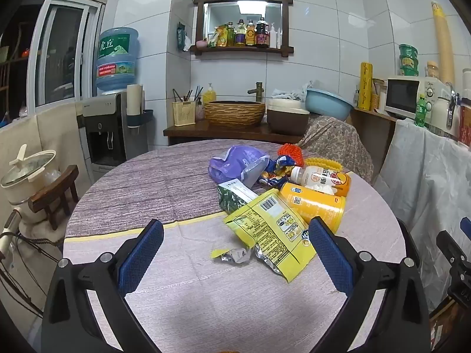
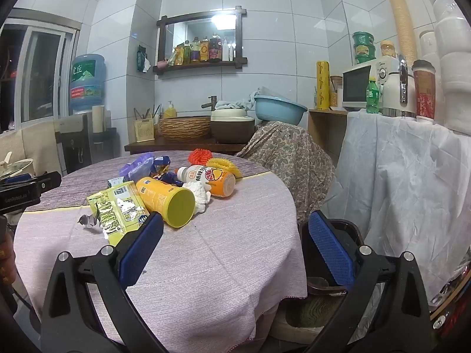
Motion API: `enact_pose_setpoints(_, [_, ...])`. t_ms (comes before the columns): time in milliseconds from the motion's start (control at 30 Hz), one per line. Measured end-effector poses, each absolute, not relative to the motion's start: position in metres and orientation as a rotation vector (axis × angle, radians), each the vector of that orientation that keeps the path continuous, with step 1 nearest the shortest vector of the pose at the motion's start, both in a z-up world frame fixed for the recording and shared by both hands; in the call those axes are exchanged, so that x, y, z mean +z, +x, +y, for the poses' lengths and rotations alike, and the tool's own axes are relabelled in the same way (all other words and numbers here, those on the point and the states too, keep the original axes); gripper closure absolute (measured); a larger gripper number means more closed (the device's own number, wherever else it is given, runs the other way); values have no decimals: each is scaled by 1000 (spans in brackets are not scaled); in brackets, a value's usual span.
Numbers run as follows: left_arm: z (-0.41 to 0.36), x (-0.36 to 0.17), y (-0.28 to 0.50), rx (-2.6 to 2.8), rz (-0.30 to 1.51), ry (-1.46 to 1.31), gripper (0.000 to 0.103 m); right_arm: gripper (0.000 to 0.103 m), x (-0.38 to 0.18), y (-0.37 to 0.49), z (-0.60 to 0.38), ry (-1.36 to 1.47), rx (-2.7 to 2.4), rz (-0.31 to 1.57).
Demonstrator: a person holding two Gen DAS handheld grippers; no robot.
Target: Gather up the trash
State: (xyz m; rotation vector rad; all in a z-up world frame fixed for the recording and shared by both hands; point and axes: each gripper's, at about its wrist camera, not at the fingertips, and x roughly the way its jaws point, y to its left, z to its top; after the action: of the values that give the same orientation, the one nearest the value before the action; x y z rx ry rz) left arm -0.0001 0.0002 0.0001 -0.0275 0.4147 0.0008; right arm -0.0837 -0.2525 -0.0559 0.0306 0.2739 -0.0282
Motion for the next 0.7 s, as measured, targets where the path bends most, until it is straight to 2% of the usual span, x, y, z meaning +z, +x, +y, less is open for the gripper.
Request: enact_pose_setpoints(700, [-4, 5, -4, 7, 412, -17, 5, 5, -57, -84, -253, 32, -28, 272])
